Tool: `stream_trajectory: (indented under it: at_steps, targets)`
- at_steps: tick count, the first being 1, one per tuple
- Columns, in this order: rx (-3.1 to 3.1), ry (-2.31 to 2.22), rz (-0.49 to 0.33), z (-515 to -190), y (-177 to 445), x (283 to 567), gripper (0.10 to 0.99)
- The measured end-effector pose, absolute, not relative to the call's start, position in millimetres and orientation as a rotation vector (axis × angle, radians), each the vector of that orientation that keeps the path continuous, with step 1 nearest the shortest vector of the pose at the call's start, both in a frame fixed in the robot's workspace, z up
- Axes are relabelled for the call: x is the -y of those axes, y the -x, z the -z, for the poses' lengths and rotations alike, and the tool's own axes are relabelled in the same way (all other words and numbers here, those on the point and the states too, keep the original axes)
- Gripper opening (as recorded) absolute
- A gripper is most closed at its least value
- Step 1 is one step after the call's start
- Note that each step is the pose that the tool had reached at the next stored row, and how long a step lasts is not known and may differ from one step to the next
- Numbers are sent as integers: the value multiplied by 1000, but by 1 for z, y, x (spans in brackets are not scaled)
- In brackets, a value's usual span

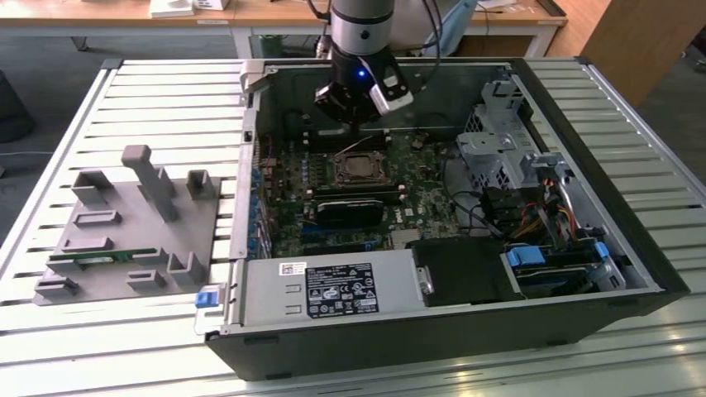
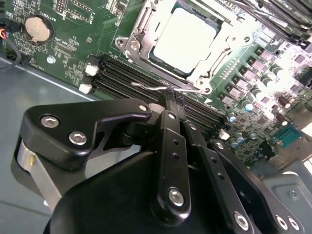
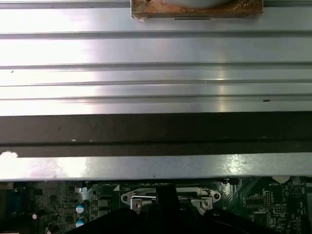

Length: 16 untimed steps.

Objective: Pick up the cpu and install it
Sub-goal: 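Install the first cpu locking lever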

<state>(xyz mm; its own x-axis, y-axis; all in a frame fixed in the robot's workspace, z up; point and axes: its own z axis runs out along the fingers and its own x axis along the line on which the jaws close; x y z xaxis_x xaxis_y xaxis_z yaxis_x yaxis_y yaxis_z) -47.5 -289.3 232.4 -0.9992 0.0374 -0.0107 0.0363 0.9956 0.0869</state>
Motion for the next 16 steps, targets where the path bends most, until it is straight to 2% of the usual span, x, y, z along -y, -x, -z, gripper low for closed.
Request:
stream_trajectory:
  at_steps: [16]
  targets:
    - [-3126, -58, -136, -222, 36, 288, 106]
